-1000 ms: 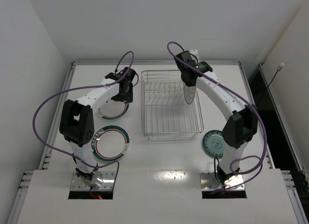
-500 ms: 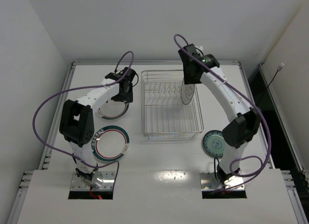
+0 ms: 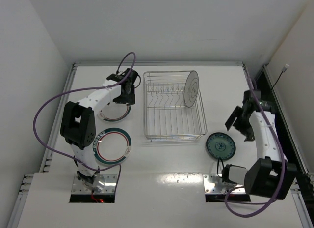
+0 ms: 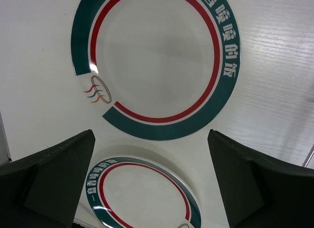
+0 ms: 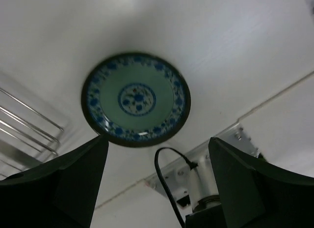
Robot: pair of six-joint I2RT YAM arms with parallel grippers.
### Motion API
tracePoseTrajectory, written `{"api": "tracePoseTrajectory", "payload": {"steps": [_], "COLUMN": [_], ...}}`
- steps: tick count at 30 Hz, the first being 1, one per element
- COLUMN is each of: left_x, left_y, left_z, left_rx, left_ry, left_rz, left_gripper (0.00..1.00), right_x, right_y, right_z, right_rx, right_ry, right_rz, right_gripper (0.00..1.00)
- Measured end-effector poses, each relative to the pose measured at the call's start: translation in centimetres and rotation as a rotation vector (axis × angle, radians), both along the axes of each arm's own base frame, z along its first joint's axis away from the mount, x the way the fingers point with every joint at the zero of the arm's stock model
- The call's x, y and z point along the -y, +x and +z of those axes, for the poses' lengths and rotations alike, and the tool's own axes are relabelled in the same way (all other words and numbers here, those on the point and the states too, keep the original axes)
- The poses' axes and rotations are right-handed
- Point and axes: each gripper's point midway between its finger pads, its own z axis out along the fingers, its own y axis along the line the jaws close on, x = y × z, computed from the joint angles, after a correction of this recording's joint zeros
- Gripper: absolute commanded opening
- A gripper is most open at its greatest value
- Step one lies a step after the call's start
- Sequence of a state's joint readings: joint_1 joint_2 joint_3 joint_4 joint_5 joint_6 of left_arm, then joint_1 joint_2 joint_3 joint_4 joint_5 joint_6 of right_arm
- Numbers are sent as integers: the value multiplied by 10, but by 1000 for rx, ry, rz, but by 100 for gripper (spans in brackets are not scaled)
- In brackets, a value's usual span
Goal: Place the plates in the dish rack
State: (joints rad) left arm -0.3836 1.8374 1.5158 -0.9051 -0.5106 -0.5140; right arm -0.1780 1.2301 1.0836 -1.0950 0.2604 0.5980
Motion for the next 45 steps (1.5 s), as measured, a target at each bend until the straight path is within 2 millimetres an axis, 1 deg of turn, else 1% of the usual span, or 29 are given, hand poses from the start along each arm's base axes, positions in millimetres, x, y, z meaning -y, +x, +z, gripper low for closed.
{"api": "tracePoseTrajectory", "payload": {"steps": [1, 3, 5, 8, 10, 12, 17, 21, 23, 24, 28, 30, 33, 34, 36, 38, 40, 45], "left_x": [0, 0, 1, 2, 2, 2, 2, 2, 1, 1, 0, -1, -1, -2, -2, -2, -2, -4], "left_y": [0, 0, 0, 0, -1, -2, -2, -2, -2, -2, -2, -2, -2, -2, -2, -1, 0, 0], "left_z": [0, 0, -1, -6, -9, -11, -12, -12, -12, -12, -11, -11, -10, -10, -9, -9, -8, -6], "left_rx": [0, -1, -3, -15, -25, -33, -37, -38, -37, -37, -34, -32, -32, -33, -32, -31, -28, -25], "left_ry": [-1, -3, -6, -5, -4, -2, -1, 0, 1, 3, 10, 13, 15, 17, 20, 22, 22, 31], "left_rz": [0, 0, 1, -1, -2, -2, -2, -2, -1, -1, 2, 3, 4, 5, 6, 6, 7, 9], "left_gripper": [100, 100, 100, 100, 100, 100, 100, 100, 100, 100, 100, 100, 100, 100, 100, 100, 100, 100], "right_x": [-5, -15, -23, -23, -24, -28, -37, -44, -47, -48, -47, -46, -45, -45, -43, -41, -36, -20], "right_y": [-20, -45, -60, -74, -80, -84, -78, -85, -89, -90, -85, -83, -81, -80, -75, -65, -50, -6], "right_z": [-19, -43, -57, -71, -79, -83, -93, -116, -126, -130, -138, -141, -145, -146, -148, -149, -148, -142], "right_rx": [-55, -112, -138, -165, -175, -185, -185, -268, -314, -328, -331, -331, -342, -346, -343, -325, -289, -190], "right_ry": [50, 130, 191, 242, 270, 297, 366, 442, 469, 477, 480, 479, 483, 485, 488, 489, 485, 473], "right_rz": [-20, -42, -63, -99, -115, -111, -104, -143, -162, -167, -179, -185, -202, -207, -219, -229, -234, -239], "right_gripper": [83, 85, 88, 90, 90, 90, 90, 90, 87, 83, 82, 77, 75, 74, 72, 72, 72, 72]}}
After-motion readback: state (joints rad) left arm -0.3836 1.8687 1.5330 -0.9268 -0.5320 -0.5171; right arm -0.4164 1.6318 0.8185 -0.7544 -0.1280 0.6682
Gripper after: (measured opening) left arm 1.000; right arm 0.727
